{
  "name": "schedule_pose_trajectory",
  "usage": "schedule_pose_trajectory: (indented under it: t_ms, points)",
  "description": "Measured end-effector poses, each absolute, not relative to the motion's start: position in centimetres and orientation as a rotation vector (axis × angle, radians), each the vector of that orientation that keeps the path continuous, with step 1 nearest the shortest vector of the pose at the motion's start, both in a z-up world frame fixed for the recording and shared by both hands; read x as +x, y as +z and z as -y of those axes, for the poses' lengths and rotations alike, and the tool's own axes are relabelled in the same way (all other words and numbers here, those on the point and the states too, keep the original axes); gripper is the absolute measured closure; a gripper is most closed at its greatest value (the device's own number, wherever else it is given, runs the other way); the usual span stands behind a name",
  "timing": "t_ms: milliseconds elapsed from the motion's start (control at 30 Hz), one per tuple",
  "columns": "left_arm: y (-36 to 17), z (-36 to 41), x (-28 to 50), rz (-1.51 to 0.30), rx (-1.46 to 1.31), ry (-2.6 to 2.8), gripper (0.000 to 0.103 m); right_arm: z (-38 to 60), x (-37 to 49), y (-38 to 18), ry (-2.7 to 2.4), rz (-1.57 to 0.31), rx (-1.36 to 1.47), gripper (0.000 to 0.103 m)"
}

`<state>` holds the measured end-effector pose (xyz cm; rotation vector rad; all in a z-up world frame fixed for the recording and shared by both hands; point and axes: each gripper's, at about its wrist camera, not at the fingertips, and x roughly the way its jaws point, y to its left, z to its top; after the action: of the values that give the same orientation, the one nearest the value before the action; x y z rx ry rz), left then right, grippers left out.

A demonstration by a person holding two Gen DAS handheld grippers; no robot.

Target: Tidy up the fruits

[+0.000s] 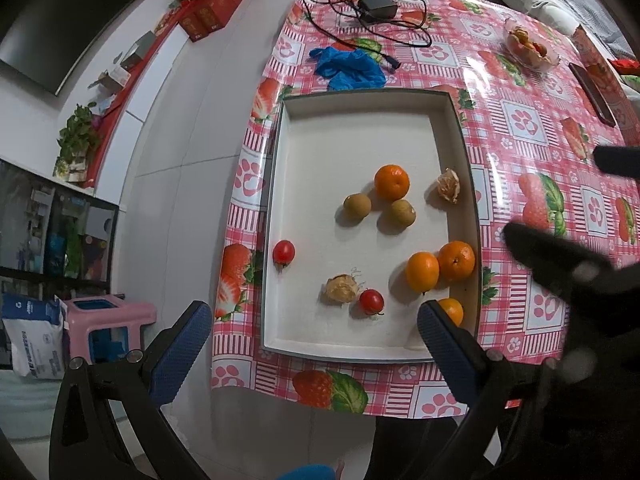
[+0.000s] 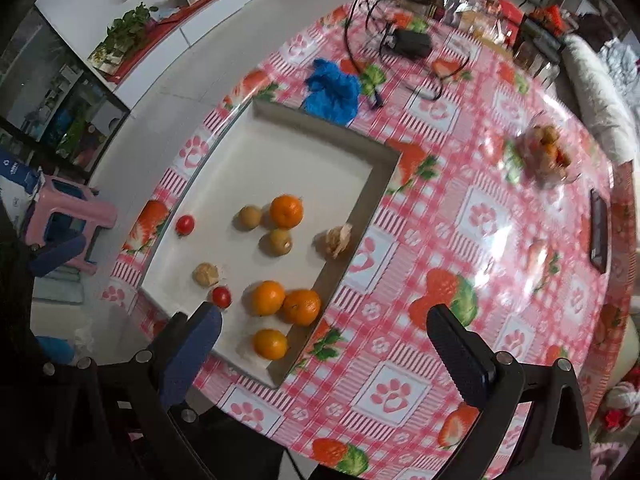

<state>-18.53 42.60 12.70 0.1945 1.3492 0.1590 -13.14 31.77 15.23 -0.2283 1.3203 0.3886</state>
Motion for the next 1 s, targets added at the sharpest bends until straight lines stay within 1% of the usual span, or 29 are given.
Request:
schedule_pose_trajectory:
  t_ms: [200,300,433,533,633,867,1000]
  points:
    - [11.8,-45.8,-18.1,-1.409,0.088,0.221,0.000,-31.1,-12.6,16.8,0.319,-1.237,-0.263,0.000]
    - [12.5,-48.2,-17.5,-1.396,-0.007,0.271,0.000,-30.3,-12.1,17.4,0.263,-1.205,-0.282,0.000]
    - [17.4,-49.8,-15.7,-1.266,-0.137,0.249,0.000,-29.8,-12.3,17.8,0.275,-1.198,-0.291,0.000]
    - [21.7,-49.3,-13.8,-1.154,-0.248,0.171,0.000,-30.5,-13.2,17.7,0.346,-1.208,-0.292,0.000]
    - [24.1,-47.9,-12.3,-1.103,-0.346,0.099,0.000,-31.9,-14.2,17.2,0.422,-1.236,-0.306,0.000]
    - [23.8,-45.6,-9.8,-1.149,-0.467,0.006,0.000,-33.5,-15.8,17.1,0.492,-1.236,-0.355,0.000]
    - [23.7,-45.1,-9.8,-1.155,-0.473,-0.003,0.000,-33.2,-16.0,17.1,0.505,-1.241,-0.328,0.000]
